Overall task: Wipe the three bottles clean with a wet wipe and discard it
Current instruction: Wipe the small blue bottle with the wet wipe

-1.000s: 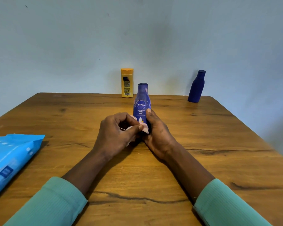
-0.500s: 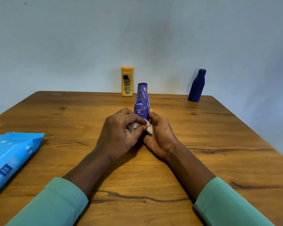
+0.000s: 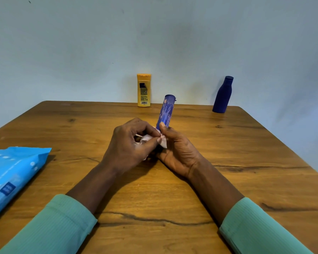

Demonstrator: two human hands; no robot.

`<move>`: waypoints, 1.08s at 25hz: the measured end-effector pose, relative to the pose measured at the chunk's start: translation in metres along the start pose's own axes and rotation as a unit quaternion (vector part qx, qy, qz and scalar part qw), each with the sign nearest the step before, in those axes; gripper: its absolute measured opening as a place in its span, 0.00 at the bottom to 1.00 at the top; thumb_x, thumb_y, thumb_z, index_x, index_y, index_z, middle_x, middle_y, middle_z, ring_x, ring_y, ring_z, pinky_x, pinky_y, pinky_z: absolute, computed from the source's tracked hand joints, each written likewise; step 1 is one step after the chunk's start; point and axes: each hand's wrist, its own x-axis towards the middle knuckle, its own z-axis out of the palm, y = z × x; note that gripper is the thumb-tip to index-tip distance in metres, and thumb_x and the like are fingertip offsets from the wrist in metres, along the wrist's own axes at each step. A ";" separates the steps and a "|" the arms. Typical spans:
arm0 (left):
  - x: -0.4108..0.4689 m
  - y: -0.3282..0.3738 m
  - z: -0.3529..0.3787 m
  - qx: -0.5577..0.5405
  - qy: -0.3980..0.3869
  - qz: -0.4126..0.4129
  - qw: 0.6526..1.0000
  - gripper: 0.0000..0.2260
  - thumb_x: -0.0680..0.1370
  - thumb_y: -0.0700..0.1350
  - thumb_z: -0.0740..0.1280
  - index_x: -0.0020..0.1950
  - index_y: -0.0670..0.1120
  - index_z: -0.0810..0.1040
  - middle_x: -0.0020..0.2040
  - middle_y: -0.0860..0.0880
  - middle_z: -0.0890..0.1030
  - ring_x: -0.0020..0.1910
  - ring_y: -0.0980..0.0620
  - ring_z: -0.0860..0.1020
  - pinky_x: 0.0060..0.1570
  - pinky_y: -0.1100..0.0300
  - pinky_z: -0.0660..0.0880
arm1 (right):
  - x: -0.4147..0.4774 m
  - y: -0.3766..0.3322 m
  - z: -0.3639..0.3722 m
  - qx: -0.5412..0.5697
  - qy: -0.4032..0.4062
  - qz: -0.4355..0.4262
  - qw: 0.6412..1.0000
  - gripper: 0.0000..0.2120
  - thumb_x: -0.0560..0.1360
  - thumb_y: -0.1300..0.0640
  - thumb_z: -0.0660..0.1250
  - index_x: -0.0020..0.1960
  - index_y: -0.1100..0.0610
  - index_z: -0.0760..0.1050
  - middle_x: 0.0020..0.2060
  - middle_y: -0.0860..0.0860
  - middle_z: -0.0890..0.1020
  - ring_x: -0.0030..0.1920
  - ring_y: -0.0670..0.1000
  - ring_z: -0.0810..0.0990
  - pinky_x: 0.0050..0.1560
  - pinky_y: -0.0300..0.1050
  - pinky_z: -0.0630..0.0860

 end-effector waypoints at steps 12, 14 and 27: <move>0.000 0.004 -0.006 0.015 -0.016 -0.036 0.999 0.06 0.73 0.43 0.80 0.46 0.52 0.87 0.47 0.56 0.84 0.48 0.57 0.83 0.45 0.56 0.82 | 0.004 0.002 0.002 0.004 0.020 -0.004 1.000 0.19 0.81 0.56 0.70 0.69 0.58 0.70 0.57 0.63 0.81 0.59 0.62 0.83 0.63 0.62 0.80; -0.002 0.004 -0.009 0.045 -0.071 -0.025 0.996 0.06 0.72 0.42 0.80 0.45 0.53 0.88 0.47 0.57 0.83 0.48 0.59 0.83 0.44 0.55 0.82 | 0.005 0.002 0.001 0.008 0.058 -0.024 0.998 0.22 0.80 0.56 0.70 0.72 0.56 0.70 0.61 0.66 0.78 0.61 0.65 0.80 0.63 0.67 0.79; -0.001 -0.001 0.004 0.020 0.047 -0.074 0.996 0.05 0.74 0.46 0.79 0.48 0.51 0.87 0.48 0.57 0.85 0.49 0.59 0.83 0.46 0.59 0.82 | 0.004 0.008 0.001 -0.115 0.082 -0.087 0.986 0.18 0.87 0.51 0.56 0.75 0.55 0.68 0.63 0.61 0.82 0.62 0.62 0.83 0.67 0.67 0.76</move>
